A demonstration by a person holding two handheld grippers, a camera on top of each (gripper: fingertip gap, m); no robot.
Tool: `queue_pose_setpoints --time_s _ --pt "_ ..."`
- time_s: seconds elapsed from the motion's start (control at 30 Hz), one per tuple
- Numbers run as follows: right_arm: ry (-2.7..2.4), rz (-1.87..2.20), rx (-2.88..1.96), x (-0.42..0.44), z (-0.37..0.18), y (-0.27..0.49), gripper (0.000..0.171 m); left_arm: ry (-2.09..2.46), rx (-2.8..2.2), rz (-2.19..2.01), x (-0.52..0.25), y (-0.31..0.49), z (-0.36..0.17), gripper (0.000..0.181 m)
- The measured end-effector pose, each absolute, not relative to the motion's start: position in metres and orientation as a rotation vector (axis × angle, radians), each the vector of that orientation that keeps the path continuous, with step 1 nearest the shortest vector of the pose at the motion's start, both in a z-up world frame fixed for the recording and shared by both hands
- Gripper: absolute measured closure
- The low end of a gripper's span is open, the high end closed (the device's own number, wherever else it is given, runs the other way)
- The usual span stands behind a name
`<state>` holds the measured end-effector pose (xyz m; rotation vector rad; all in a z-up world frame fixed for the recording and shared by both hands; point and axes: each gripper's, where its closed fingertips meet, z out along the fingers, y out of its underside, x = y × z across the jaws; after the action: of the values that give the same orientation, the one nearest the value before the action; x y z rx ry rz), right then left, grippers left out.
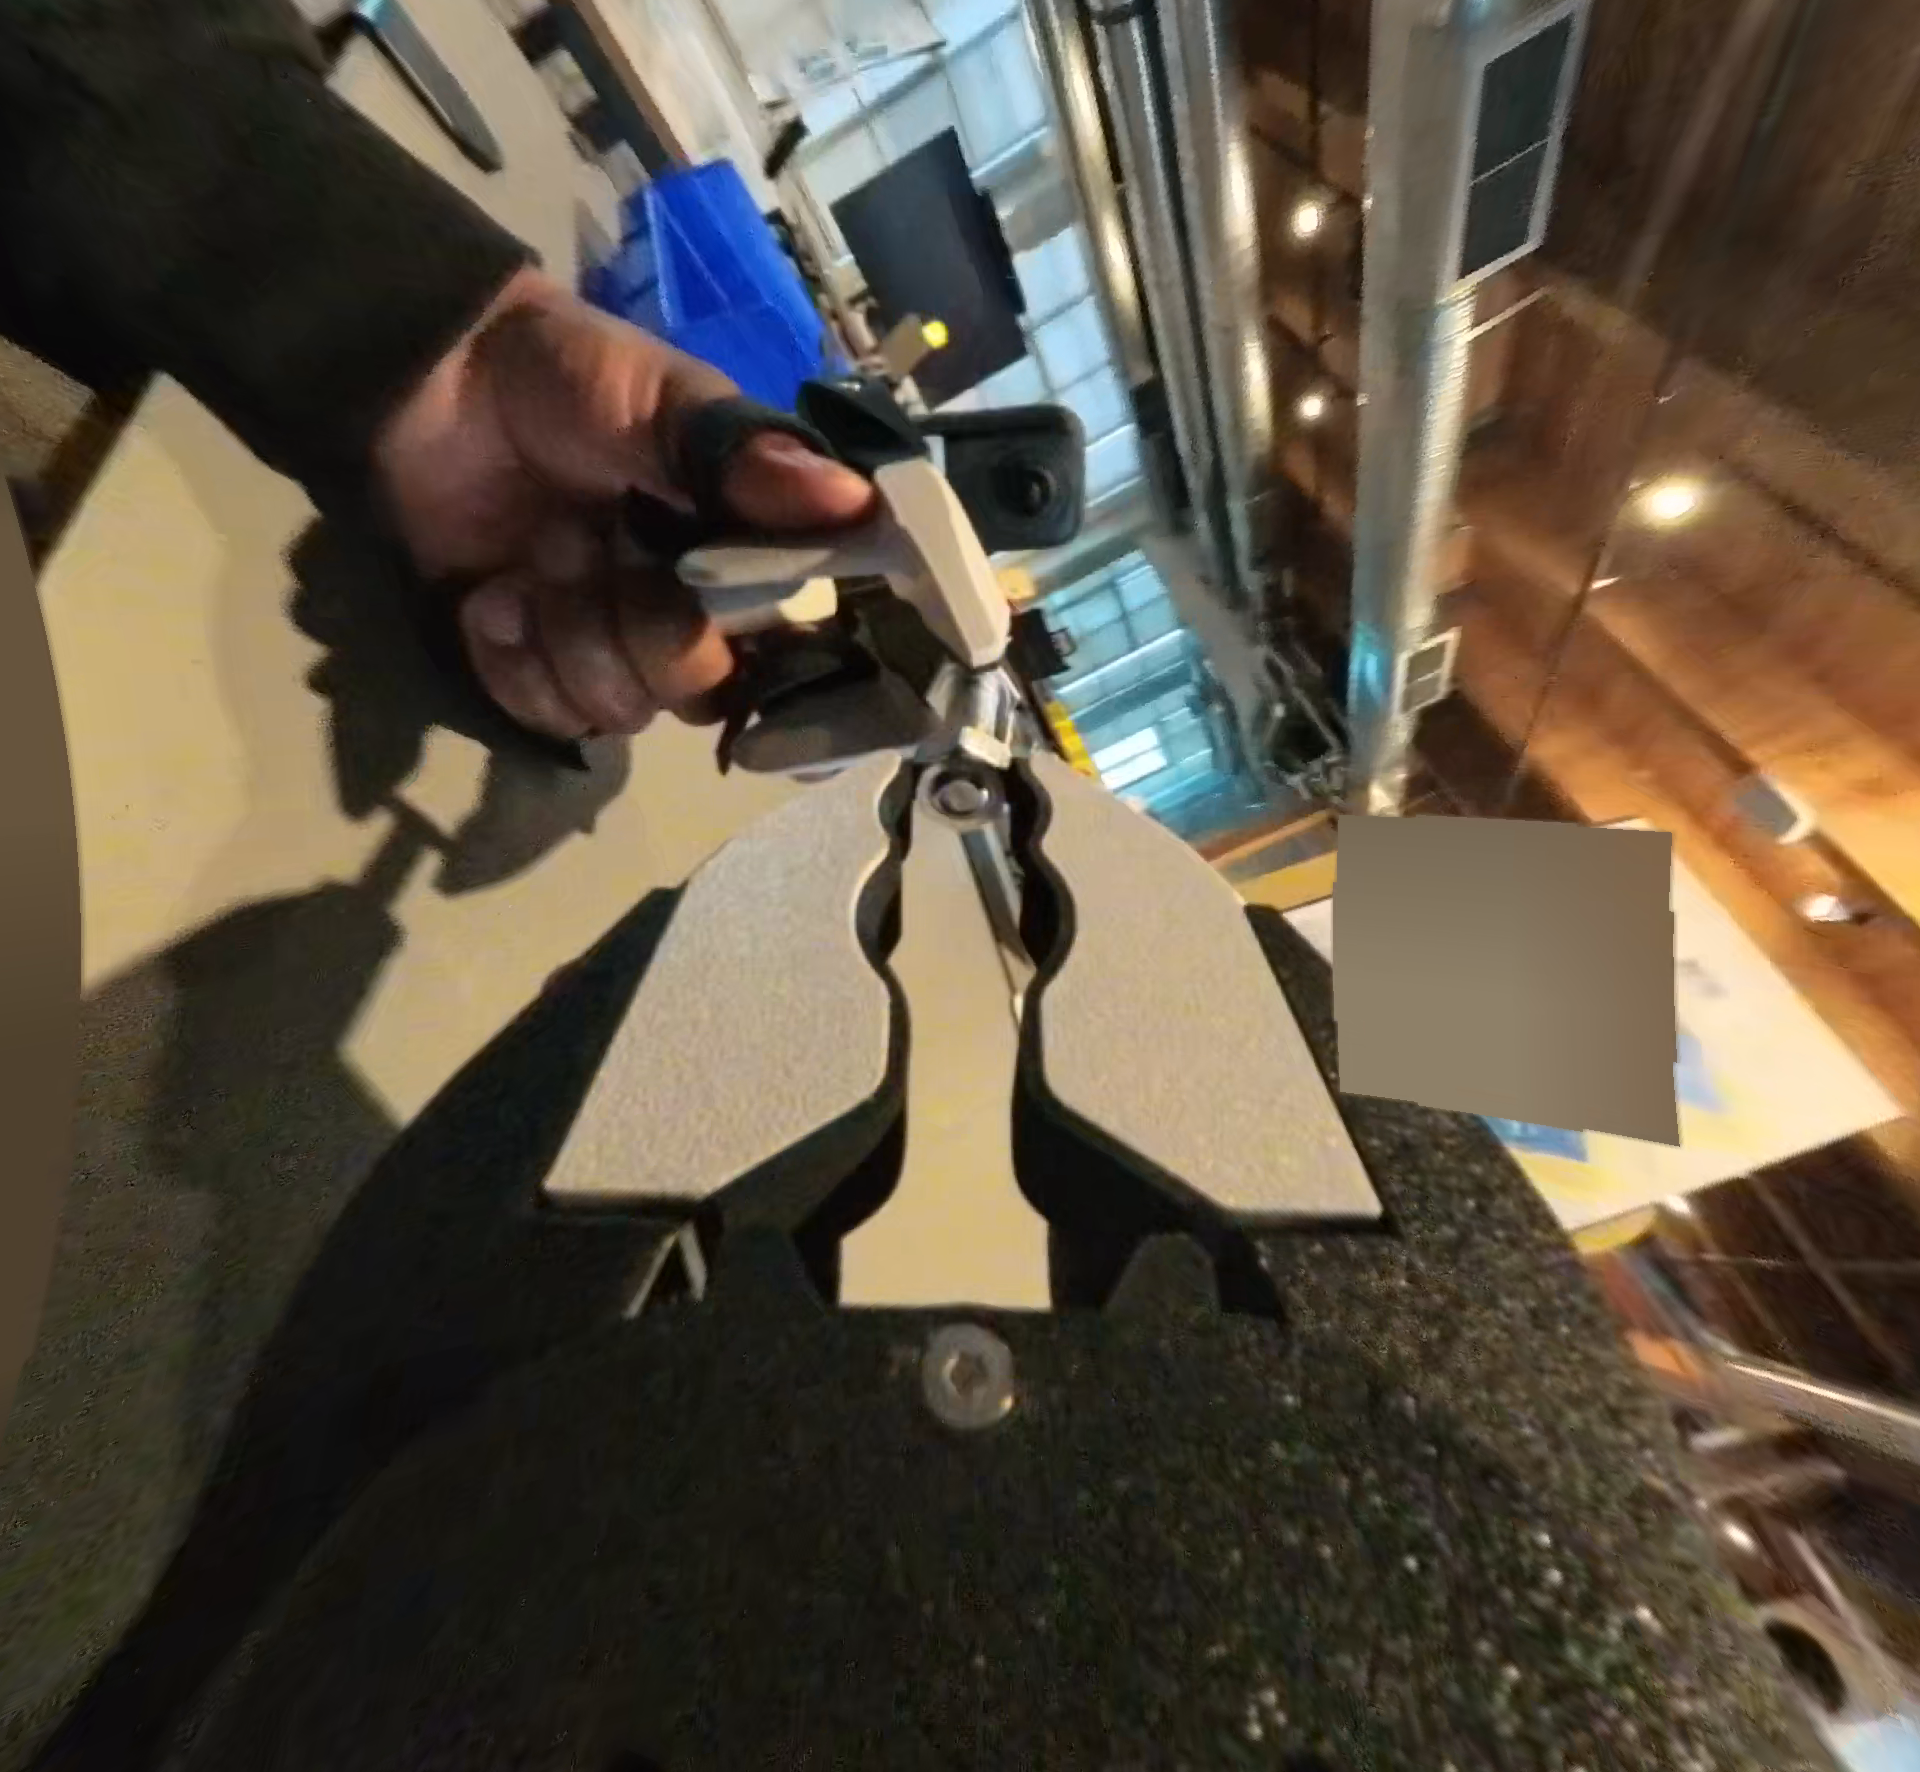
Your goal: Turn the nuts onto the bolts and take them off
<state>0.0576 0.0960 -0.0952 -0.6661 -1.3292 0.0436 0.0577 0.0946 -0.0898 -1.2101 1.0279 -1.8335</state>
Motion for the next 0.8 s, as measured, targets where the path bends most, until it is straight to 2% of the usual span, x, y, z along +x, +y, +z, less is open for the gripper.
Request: queue_pose_setpoints --time_s 0.07,0.2,0.3,0.47,0.57,0.8 --pt "-1.287 0.09 -0.675 0.056 -0.09 0.093 0.153 1.035 -1.169 -1.816 0.055 0.092 -0.086 0.164" --pt "-1.188 0.54 -0.847 0.056 -0.077 0.089 0.136 1.055 -1.113 -1.662 0.054 0.093 -0.081 0.164" --pt "-1.147 0.895 -0.961 0.057 -0.075 0.088 0.134 1.075 -1.066 -1.556 0.054 0.091 -0.077 0.164" --pt "-1.109 1.116 -1.083 0.056 -0.078 0.093 0.137 1.133 -1.025 -1.479 0.059 0.084 -0.077 0.164" --pt "-1.19 1.019 -1.05 0.054 -0.085 0.089 0.153 1.122 -1.067 -1.51 0.06 0.087 -0.081 0.164" --pt "-1.307 0.066 -0.717 0.055 -0.096 0.102 0.153 1.019 -1.215 -1.756 0.06 0.098 -0.091 0.164"
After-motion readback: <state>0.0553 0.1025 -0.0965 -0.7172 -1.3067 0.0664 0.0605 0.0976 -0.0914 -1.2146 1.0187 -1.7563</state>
